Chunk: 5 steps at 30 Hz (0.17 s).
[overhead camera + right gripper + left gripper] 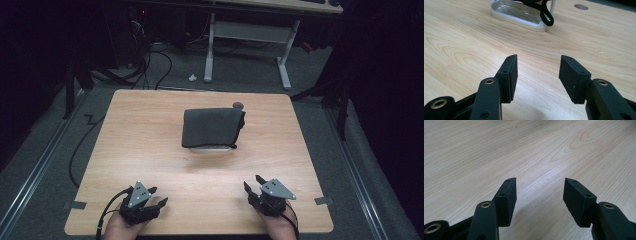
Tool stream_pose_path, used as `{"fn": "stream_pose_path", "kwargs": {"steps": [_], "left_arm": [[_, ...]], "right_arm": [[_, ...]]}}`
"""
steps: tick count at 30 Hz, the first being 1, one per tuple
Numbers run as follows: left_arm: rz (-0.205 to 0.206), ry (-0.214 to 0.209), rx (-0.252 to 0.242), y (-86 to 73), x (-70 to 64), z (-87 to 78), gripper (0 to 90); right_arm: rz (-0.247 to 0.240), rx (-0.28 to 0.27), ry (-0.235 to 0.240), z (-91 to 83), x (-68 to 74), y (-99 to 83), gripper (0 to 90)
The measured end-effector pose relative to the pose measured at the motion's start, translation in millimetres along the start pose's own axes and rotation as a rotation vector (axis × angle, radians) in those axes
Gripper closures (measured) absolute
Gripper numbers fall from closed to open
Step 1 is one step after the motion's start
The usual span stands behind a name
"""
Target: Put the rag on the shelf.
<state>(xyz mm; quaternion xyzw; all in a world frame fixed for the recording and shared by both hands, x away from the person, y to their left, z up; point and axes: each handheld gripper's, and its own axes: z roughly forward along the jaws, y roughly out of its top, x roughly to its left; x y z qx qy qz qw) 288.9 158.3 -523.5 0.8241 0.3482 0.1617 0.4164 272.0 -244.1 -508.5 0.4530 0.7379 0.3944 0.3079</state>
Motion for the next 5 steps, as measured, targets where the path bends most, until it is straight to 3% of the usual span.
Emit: {"fn": "stream_pose_path", "kwargs": {"steps": [3, 5], "left_arm": [[-0.043, -0.027, -0.017, 0.8, 5.8, -0.3, 44.5], [-0.047, -0.020, -0.014, 0.2, 8.0, -0.1, 44.4]], "right_arm": [[0.019, 0.018, -0.002, 3.4, -2.9, -0.9, 48.7], [0.022, 0.027, -0.009, 5.7, -3.4, -1.5, 47.6]]}}
